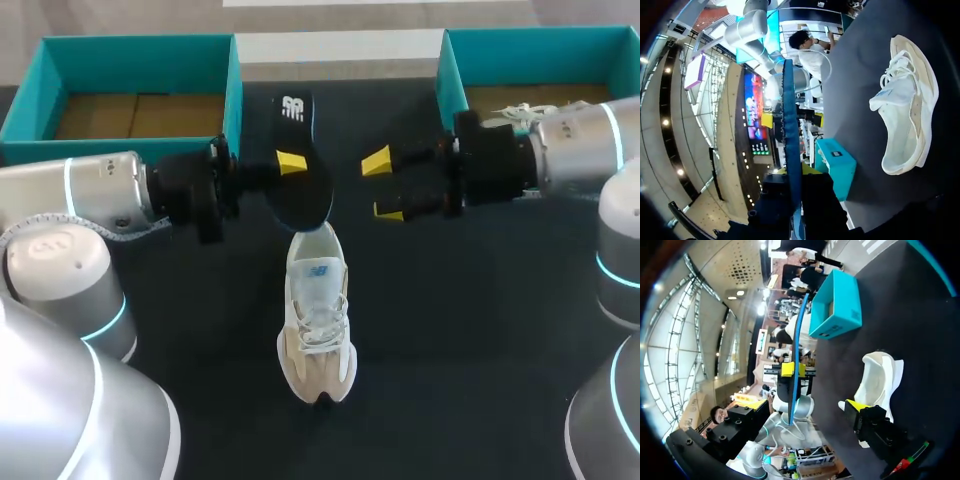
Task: Take the shoe out of the shoebox, open the shoe tongue, remove and reinsert the insole, then place the shoe into the shoebox
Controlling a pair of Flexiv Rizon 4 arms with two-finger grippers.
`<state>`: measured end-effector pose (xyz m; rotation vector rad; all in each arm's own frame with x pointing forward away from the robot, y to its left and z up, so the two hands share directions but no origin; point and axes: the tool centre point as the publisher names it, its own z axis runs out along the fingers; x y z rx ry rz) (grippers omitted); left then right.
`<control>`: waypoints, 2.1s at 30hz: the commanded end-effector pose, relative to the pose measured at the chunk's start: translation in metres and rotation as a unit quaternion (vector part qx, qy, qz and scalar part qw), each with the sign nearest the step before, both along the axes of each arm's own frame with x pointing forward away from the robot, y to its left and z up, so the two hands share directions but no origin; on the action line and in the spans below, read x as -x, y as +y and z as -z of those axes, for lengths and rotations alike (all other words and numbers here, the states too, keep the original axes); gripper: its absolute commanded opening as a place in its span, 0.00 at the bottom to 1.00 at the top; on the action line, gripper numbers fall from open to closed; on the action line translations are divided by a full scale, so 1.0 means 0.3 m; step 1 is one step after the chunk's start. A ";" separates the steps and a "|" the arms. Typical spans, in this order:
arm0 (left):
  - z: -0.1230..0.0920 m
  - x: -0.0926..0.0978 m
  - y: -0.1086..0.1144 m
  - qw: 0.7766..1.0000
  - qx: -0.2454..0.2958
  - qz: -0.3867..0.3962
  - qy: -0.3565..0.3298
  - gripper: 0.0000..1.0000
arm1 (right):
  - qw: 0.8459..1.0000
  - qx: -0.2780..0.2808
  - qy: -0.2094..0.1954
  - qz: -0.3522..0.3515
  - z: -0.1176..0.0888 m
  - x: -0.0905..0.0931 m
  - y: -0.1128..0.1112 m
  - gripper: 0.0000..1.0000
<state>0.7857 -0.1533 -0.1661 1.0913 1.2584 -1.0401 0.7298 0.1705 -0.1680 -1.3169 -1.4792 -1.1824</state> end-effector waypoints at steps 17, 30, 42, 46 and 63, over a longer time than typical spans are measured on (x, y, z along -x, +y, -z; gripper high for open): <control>0.041 -0.053 -0.144 0.999 0.000 0.018 -0.034 0.00 | 0.999 -0.035 0.003 -0.041 0.039 -0.046 0.175 0.49; 0.038 -0.043 -0.173 0.999 0.015 0.024 -0.030 0.00 | 0.998 -0.042 0.002 -0.039 0.050 -0.056 0.178 0.38; 0.038 -0.037 -0.168 0.999 0.024 0.024 -0.020 0.00 | 0.998 -0.043 0.002 -0.048 0.058 -0.079 0.179 0.01; 0.032 -0.030 -0.170 0.999 0.028 0.032 -0.011 0.00 | 0.998 -0.043 0.001 -0.052 0.059 -0.081 0.178 0.00; -0.014 -0.041 -0.030 0.993 -0.033 -0.020 0.115 1.00 | 0.998 -0.022 -0.044 -0.031 0.084 -0.107 0.158 0.00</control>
